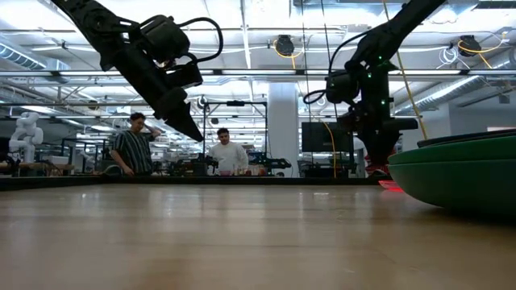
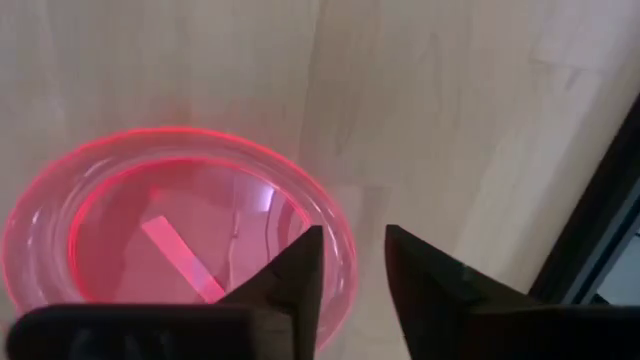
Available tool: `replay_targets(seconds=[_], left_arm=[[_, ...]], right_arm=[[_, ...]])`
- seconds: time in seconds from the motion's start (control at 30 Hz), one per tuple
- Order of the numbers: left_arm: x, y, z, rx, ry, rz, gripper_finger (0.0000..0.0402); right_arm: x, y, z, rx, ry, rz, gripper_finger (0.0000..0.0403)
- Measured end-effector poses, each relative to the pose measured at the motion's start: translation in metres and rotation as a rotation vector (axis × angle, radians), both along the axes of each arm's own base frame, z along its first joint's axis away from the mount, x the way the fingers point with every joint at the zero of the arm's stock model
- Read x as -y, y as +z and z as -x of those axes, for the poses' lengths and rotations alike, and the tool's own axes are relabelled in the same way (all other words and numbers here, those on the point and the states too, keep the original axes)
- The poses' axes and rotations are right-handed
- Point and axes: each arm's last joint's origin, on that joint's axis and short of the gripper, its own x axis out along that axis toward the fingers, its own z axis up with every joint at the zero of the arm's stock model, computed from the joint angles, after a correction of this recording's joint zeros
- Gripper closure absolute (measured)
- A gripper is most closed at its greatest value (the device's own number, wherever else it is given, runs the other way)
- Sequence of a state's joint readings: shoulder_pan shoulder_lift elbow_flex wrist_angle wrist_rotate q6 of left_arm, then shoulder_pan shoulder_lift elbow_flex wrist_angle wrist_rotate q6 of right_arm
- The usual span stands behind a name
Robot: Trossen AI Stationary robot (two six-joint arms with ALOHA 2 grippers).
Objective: Stack plastic plates
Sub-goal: Stack the pink plate on top of the blue plate
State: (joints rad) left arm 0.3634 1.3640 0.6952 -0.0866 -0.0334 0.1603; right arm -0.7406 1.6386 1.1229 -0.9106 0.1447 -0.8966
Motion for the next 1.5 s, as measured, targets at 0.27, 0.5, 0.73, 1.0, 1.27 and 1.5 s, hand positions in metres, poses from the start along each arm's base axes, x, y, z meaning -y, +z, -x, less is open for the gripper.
replay_targets(seconds=[0.27,0.5,0.73,1.0,1.27,1.5], left_arm=[[0.0,0.0,0.0,0.0,-0.001,-0.001,0.0362],[0.0,0.0,0.0,0.0,-0.001,-0.001,0.0362],[0.0,0.0,0.0,-0.002,-0.005,-0.005,0.0362],[0.0,0.0,0.0,-0.001,-0.013,-0.003,0.0362],[0.0,0.0,0.0,0.0,-0.014,-0.003,0.0362],[0.0,0.0,0.0,0.0,-0.015,-0.003,0.0362]], right_arm=[[-0.003,-0.004,0.003,-0.005,0.065,-0.056,0.0226],[-0.002,-0.012,0.014,-0.042,0.133,-0.088,0.0228],[0.008,-0.012,0.017,-0.011,0.136,-0.052,0.0231],[0.013,-0.012,0.021,-0.008,0.134,-0.048,0.0232],[0.016,-0.022,0.018,-0.023,0.133,-0.067,0.0232],[0.022,-0.043,0.013,-0.055,0.125,-0.086,0.0232]])
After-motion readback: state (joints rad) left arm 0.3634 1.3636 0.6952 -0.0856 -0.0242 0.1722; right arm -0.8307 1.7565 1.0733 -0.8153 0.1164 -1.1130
